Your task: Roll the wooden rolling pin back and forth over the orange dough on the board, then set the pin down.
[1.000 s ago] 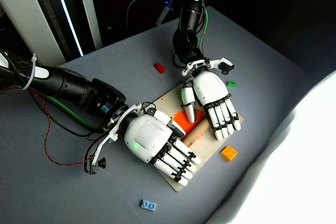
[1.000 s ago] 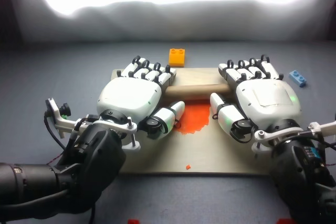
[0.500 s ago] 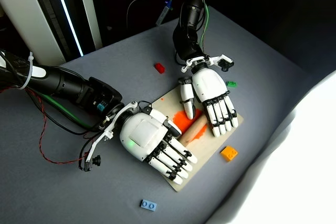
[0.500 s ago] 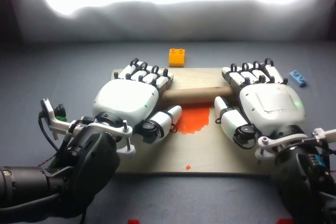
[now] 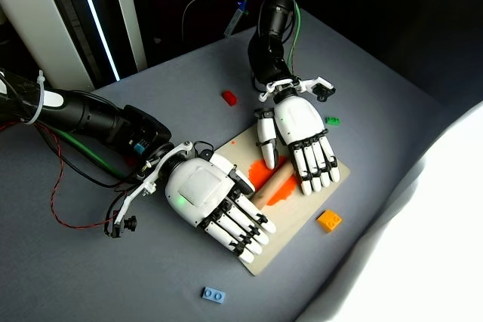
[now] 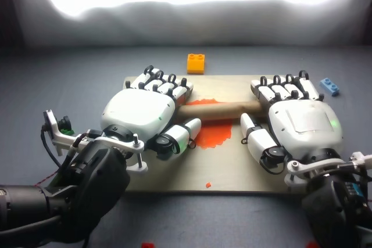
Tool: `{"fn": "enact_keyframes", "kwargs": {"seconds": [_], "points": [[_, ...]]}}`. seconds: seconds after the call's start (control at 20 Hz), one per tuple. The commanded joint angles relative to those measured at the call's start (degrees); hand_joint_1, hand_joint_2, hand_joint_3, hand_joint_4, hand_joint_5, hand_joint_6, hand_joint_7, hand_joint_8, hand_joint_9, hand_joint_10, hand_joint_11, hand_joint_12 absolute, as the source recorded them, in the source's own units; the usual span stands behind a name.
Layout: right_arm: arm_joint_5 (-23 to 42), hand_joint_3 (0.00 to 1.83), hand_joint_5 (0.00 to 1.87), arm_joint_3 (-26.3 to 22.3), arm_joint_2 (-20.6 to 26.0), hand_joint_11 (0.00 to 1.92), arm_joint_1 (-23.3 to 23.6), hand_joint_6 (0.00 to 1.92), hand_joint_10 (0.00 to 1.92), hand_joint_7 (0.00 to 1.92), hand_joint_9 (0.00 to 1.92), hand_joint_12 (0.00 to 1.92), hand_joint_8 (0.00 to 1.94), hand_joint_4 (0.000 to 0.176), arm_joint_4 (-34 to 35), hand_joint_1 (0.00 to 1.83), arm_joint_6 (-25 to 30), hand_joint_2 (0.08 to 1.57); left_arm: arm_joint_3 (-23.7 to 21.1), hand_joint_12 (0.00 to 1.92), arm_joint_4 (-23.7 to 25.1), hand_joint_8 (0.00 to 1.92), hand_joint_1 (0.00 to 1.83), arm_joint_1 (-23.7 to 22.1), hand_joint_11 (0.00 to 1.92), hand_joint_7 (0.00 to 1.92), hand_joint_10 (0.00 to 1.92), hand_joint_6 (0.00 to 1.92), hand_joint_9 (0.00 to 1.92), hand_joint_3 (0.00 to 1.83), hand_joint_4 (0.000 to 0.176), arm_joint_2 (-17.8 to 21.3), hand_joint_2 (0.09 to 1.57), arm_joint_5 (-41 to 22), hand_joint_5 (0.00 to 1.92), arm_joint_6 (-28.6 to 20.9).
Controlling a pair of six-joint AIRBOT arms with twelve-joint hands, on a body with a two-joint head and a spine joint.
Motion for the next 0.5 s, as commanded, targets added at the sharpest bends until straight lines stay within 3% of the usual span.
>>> {"fn": "enact_keyframes", "kwargs": {"seconds": [0.0,0.45], "points": [[4.58,0.08,0.36,-0.32,0.09,0.0,-0.49,0.0,0.0,0.39,0.28,0.57,0.0,0.0,-2.59,0.0,-0.51,1.57,-0.26,0.24,2.48,0.01,0.0,0.03,0.0,0.28,0.01,0.0,0.19,0.0,0.0,0.65,1.56,-5.42,0.27,-0.05],[6.28,0.08,0.36,-2.23,-0.01,0.0,-1.22,0.0,0.0,0.4,0.3,0.66,0.0,0.0,-2.58,0.0,-2.54,1.57,-2.45,0.28,4.31,0.0,0.0,0.87,0.0,0.25,0.01,0.0,0.18,0.0,0.0,2.43,1.56,-4.57,0.26,-1.71]]}}
